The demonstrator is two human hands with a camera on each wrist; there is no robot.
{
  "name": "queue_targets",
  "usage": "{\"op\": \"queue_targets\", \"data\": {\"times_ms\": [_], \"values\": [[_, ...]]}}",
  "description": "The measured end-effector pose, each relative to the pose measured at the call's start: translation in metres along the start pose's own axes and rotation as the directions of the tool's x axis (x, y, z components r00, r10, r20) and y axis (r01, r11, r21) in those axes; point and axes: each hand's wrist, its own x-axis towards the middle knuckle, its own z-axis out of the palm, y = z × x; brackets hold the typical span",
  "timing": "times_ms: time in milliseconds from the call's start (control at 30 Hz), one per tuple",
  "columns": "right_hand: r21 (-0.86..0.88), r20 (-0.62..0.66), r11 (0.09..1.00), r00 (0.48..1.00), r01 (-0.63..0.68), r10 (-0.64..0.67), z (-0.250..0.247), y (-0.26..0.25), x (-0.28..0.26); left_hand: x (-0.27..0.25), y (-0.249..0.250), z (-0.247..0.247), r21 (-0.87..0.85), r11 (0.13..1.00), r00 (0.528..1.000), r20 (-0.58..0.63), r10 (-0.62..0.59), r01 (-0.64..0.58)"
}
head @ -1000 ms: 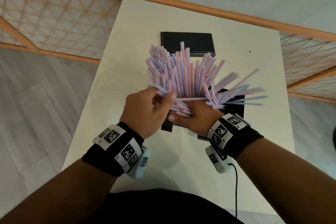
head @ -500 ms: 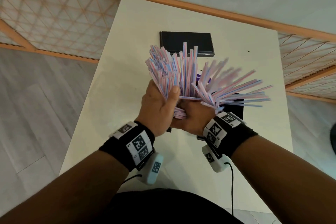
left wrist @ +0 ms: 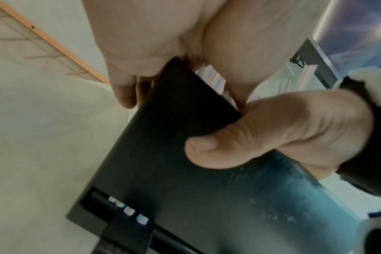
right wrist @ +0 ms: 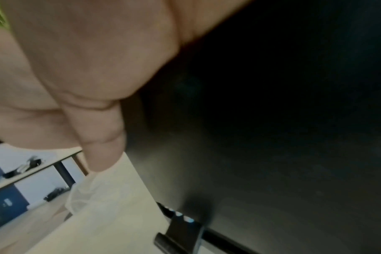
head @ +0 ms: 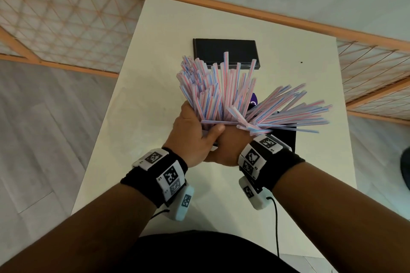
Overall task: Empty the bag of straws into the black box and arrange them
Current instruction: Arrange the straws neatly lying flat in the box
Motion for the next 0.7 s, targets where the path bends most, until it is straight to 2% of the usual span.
{"op": "queue_targets", "data": {"times_ms": [33,200,267,400,533,600,633,700], "values": [[0.030,-0.037,0.999,0.999,0.020,-0.019,0.002,0.000,0.000,0.000,0.000,-0.003,-0.027,0.999,1.000,0.016,-0.019,0.019],[-0.093,-0.156,0.995,0.987,0.033,-0.047,0.011,0.012,-0.012,-0.009,-0.002,-0.010,-0.080,0.993,0.996,0.037,-0.079,0.082],[-0.117,-0.189,0.993,0.982,-0.007,-0.015,0.011,0.013,-0.025,-0.009,-0.003,-0.008,-0.046,0.994,0.995,0.038,-0.095,0.097],[-0.138,-0.168,0.989,0.985,-0.052,0.028,0.013,0.016,-0.065,-0.003,-0.003,-0.005,0.041,0.989,0.990,-0.014,-0.142,0.143],[-0.132,-0.289,0.984,0.954,-0.118,0.076,0.016,0.031,-0.095,0.004,-0.006,0.000,-0.007,0.982,0.982,-0.009,-0.188,0.188],[-0.157,-0.310,0.972,0.943,-0.177,0.121,0.019,0.038,-0.095,0.004,-0.005,0.000,-0.024,0.982,0.982,0.012,-0.189,0.190],[-0.141,-0.303,0.974,0.945,-0.175,0.126,0.019,0.038,-0.094,0.004,-0.005,0.000,-0.018,0.982,0.982,0.025,-0.189,0.190],[-0.036,-0.314,0.995,0.947,-0.090,0.074,0.022,0.037,-0.091,0.004,-0.003,-0.002,-0.019,0.982,0.981,0.037,-0.190,0.190]]}}
